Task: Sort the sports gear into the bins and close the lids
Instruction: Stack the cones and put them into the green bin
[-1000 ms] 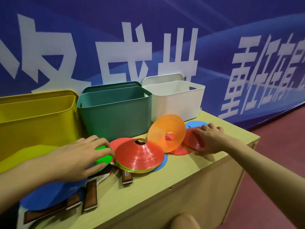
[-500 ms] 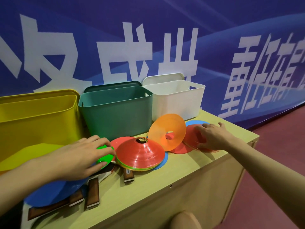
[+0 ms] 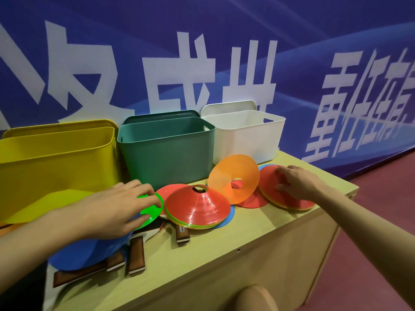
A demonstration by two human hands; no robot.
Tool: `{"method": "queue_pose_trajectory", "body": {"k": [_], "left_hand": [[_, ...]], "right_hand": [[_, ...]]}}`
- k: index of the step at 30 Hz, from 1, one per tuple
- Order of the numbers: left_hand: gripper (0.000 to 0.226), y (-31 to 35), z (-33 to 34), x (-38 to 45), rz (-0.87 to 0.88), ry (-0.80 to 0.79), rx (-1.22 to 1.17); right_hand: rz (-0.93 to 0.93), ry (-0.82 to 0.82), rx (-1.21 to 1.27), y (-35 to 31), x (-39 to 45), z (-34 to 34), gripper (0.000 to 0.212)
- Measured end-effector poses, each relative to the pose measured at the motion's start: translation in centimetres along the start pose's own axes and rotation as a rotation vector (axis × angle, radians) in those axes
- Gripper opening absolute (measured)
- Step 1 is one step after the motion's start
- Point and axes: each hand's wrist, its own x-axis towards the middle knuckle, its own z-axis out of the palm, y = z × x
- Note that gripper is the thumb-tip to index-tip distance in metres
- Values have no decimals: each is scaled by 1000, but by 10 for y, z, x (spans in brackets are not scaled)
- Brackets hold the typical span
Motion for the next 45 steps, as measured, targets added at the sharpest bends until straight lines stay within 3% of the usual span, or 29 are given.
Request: {"method": "queue_pose_trajectory", "body": {"k": [4,8,11,13,17,23,28,32,39,42,45], "left_hand": [[85,2,0,-7,-1,-13,9],[48,4,0,-12,-12,-31,19],[57,-1,0,-16,-35,-43,31],[46,-7,3,-17,-41,-28,14],[40,-15,6,-20,-48,5,-17],[36,-31,20,-45,-70,33,-22],[35,-47,25,-71,-139,25,-44],[39,-55,27,-76,-161,34,-103],[46,-61,35,-42,-137,16,-56],[54,-63,34,-21,-152,29,73],[60,-60,26,0,-120,47,98]], "right_hand": [[-50,-58,-27,0,-4,11,53],[0,1,13,2,-4,8,56],[122,170,-61,1,2,-17,44],[141,313,-79,-13,8,-47,39],[-51,501,-30,-72,27,-109,39],[-353,440,159,-207,81,-153,44],[-438,395,104,-290,142,-158,42],[-470,334,1,-315,165,-150,41],[-569,519,53,-265,114,-114,34],[-460,604,136,-195,83,-98,25],[-234,626,191,-107,58,-74,22]]}}
